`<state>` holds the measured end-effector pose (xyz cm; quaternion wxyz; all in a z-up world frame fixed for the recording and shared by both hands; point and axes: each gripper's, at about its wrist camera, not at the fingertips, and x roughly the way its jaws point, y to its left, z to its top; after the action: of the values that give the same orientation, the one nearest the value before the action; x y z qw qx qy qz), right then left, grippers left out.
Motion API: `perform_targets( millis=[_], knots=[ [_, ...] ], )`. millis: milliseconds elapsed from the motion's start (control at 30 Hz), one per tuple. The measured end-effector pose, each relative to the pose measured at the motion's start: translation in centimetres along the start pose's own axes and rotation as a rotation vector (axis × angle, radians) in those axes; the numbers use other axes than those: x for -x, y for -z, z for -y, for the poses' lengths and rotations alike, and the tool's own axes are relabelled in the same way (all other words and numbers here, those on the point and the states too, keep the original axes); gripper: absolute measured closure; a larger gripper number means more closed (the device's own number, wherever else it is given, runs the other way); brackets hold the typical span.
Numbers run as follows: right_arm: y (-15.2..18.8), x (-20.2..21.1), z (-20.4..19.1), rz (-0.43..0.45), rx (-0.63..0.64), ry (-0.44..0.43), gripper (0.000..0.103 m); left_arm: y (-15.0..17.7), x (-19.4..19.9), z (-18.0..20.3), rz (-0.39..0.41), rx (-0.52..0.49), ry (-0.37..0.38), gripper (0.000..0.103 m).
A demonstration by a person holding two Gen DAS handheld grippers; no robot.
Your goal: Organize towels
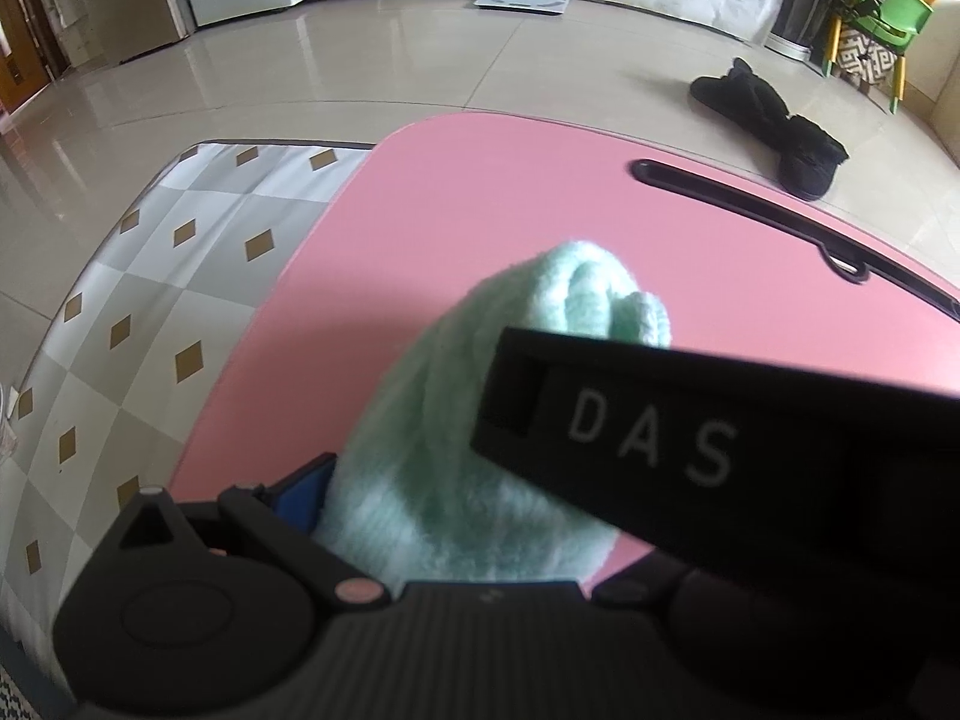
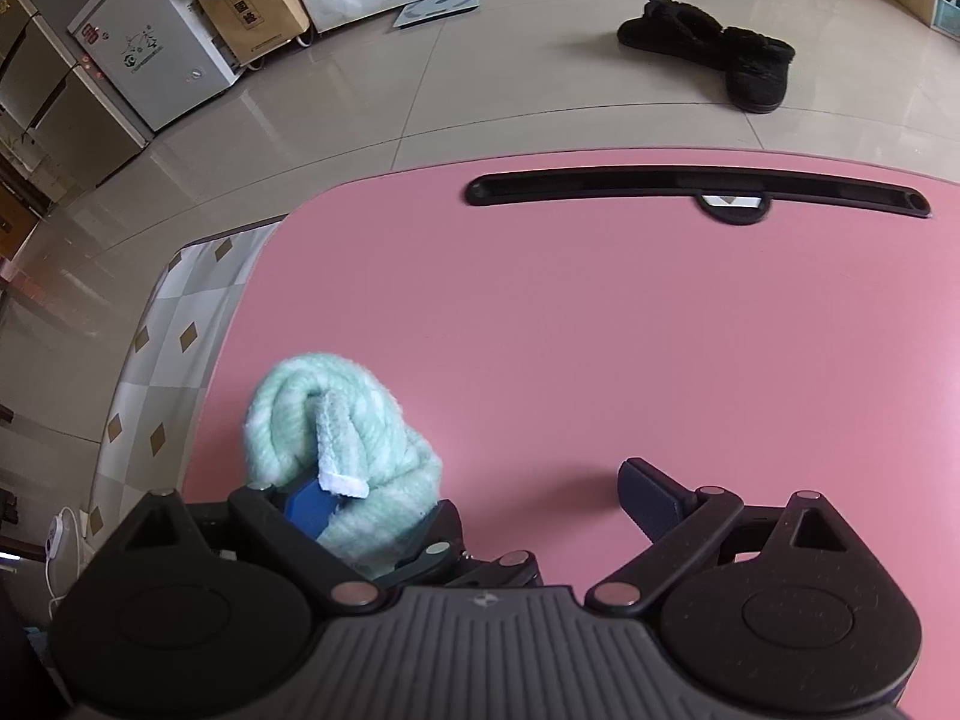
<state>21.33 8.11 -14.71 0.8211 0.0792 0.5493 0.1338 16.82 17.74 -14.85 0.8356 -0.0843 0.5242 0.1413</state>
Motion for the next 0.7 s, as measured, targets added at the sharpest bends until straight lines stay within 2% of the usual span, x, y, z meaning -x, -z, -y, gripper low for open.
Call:
perform_targets(
  millis=[467, 700],
  knots=[
    [0.5, 1.5, 3.9, 0.015, -0.022, 0.031, 0.007, 1.0, 0.5, 4.5, -0.002, -0.117, 0.058, 0.0],
    [0.8, 2.1, 5.5, 0.02, -0.039, 0.045, 0.007, 1.4, 0.8, 6.3, -0.006, -0.145, 0.072, 0.0]
  ],
)
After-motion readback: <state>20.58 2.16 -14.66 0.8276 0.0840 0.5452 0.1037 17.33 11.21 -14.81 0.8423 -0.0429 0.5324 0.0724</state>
